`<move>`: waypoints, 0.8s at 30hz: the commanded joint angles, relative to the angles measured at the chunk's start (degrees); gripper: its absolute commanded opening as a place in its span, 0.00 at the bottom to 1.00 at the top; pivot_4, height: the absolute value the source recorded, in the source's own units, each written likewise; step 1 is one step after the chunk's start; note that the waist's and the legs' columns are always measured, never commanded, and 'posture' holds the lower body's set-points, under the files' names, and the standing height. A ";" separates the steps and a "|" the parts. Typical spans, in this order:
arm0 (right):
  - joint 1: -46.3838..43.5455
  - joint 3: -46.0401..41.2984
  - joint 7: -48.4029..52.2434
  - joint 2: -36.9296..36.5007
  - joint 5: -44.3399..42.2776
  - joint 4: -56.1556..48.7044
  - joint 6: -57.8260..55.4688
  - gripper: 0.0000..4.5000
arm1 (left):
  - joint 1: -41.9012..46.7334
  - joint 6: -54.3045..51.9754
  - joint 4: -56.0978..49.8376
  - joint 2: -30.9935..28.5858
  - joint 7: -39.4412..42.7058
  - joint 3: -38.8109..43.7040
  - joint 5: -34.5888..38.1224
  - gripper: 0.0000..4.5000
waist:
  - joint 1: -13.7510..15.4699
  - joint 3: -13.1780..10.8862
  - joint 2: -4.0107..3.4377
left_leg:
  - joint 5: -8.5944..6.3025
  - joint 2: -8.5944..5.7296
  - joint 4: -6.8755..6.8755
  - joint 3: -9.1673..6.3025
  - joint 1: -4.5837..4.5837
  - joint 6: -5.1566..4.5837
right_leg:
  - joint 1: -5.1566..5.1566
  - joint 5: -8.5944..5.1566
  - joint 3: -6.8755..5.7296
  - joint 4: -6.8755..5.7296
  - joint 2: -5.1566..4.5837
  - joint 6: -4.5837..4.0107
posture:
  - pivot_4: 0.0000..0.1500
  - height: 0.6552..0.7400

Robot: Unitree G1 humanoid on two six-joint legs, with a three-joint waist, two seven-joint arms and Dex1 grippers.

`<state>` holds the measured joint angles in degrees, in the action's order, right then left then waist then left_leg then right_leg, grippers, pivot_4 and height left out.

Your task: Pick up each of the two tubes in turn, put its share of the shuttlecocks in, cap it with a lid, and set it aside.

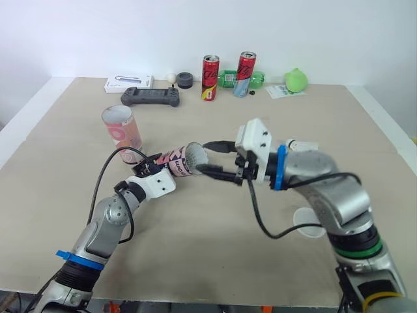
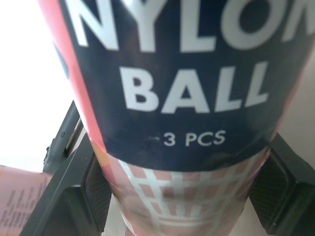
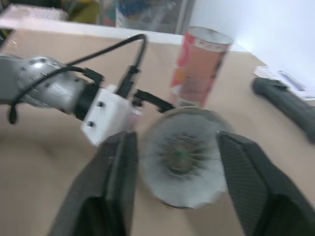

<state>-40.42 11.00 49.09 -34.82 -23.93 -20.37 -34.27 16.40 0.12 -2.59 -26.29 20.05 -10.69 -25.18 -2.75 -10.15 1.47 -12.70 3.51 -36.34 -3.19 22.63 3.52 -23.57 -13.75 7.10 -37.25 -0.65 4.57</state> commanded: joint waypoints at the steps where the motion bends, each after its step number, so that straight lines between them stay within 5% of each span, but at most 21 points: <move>1: -5.68 3.53 5.57 -2.00 5.84 5.57 6.44 0.15 | 1.59 1.04 0.27 0.39 -1.04 -0.38 -0.34 0.71 | -0.02 -0.02 -0.03 | 0.00 0.00 0.01 0.00 0.00 0.00 | -0.01 -0.01 0.00 0.00 0.00 0.00 | 1.00 1.00; 2: -7.01 5.23 6.37 -1.91 7.88 7.73 8.04 0.02 | 1.77 1.08 0.36 0.54 -1.10 -0.51 -0.36 0.71 | -0.05 -0.02 -0.03 | 0.00 0.00 0.01 0.00 0.00 0.00 | -0.02 -0.01 0.00 0.00 0.00 0.00 | 1.00 1.00; 13: -16.35 19.93 7.67 8.94 27.49 25.29 23.34 0.02 | 2.10 0.39 -0.65 1.87 -1.61 -1.47 -0.66 0.71 | 0.06 -0.03 -0.05 | 0.01 0.00 0.03 -0.02 0.37 0.01 | -0.42 0.21 0.01 -0.10 0.02 -0.39 | 1.00 1.00; 24: -14.50 10.88 12.75 7.68 21.81 16.38 18.12 0.02 | 2.12 0.62 -0.69 3.10 -1.60 -2.00 -0.58 0.71 | 0.10 -0.04 -0.07 | 0.04 0.00 -0.01 -0.10 0.51 0.02 | -0.50 0.26 -0.09 -0.14 0.02 -0.48 | 1.00 1.00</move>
<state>-54.35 26.15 60.40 -26.46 1.27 1.32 -15.32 18.15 -0.04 -1.56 -23.39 18.35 -12.00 -25.87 -2.65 -10.19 1.40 -12.66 3.51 -36.35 -3.30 23.18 3.55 -24.08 -13.49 7.01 -37.39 -0.64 4.09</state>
